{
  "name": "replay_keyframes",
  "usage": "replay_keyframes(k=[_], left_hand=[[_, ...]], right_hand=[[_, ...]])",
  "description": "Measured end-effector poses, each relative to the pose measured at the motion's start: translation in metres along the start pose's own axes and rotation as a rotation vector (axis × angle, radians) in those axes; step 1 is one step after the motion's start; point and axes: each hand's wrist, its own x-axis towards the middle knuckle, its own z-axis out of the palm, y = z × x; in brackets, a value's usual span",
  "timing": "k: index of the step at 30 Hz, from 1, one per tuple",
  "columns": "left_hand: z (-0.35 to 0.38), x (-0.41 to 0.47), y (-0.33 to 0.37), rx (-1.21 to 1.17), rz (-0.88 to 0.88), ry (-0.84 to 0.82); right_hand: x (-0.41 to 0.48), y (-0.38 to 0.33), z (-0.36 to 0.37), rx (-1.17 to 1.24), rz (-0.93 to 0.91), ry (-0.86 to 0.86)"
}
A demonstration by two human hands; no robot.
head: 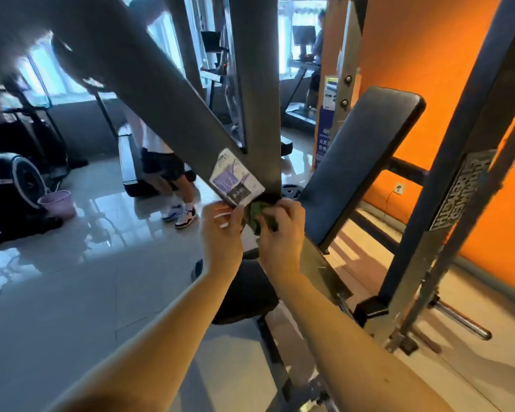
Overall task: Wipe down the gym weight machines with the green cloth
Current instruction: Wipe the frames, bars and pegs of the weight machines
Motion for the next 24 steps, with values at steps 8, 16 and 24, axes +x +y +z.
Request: replay_keyframes(k=[8,16,24], left_hand=[[0.019,-0.007,-0.03,-0.23,0.151,0.086],[0.035,-0.005,-0.066,-0.388,0.357,0.1],[0.051,-0.01,-0.089,-0.402,0.491,0.143]], right_hand=[[0.002,0.032,-0.019,-0.064,-0.183,0.03],[0.034,0.045,-0.006,-0.13,-0.829,0.107],[0.035,0.069,-0.003,-0.255,-0.931,0.126]])
